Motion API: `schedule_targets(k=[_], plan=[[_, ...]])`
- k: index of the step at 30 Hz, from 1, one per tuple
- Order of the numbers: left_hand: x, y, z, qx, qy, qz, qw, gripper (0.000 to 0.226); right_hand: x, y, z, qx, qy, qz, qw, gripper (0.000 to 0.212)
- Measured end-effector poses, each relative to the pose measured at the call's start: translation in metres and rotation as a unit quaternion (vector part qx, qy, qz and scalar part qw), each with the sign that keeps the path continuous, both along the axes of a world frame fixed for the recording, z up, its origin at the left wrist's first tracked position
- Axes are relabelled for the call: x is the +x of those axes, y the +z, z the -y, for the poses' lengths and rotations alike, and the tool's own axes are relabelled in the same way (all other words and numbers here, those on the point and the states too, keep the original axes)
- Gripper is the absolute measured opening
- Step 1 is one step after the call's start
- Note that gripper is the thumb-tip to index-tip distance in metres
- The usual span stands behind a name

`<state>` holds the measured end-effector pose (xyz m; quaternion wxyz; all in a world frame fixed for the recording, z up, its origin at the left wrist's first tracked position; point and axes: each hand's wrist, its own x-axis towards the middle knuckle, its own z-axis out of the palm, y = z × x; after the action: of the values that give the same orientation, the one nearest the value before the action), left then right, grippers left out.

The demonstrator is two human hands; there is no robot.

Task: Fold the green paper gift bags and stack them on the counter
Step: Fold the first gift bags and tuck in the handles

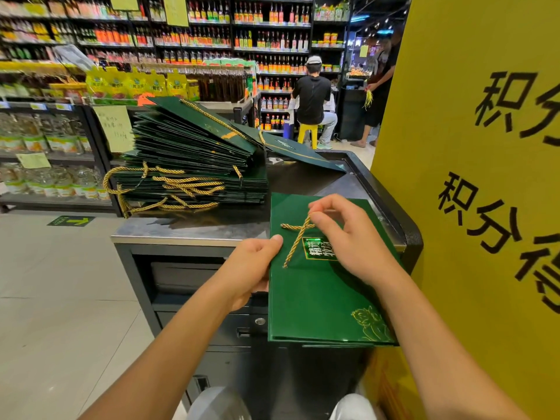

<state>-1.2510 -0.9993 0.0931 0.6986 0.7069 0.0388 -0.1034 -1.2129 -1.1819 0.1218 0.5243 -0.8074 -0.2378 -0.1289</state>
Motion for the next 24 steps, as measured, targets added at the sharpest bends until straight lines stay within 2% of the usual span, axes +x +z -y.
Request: schedule_targets(k=[4,8,10,12,16,24], plan=[[-0.002,0.003,0.003,-0.012,-0.004,-0.009,1.000,0.044,-0.002,-0.005,-0.002,-0.011,-0.021,-0.007,1.000,0.009],[-0.012,-0.003,-0.001,-0.020,-0.036,0.012,0.999,0.028,-0.007,-0.005,0.011,-0.084,-0.085,0.018,0.993,0.003],[-0.016,-0.007,-0.004,-0.025,-0.015,0.034,0.999,0.026,-0.013,-0.008,0.023,-0.141,-0.129,0.004,0.982,0.020],[-0.020,-0.009,-0.008,-0.034,0.016,0.051,0.998,0.026,-0.023,-0.011,0.035,-0.153,-0.177,-0.023,0.972,0.036],[-0.022,-0.001,-0.013,-0.044,0.059,0.092,0.993,0.024,-0.037,-0.017,0.050,-0.146,-0.202,-0.061,0.967,0.048],[0.009,0.061,-0.008,0.044,0.050,0.169,0.983,0.022,-0.012,0.024,0.054,-0.032,-0.239,-0.100,0.965,0.064]])
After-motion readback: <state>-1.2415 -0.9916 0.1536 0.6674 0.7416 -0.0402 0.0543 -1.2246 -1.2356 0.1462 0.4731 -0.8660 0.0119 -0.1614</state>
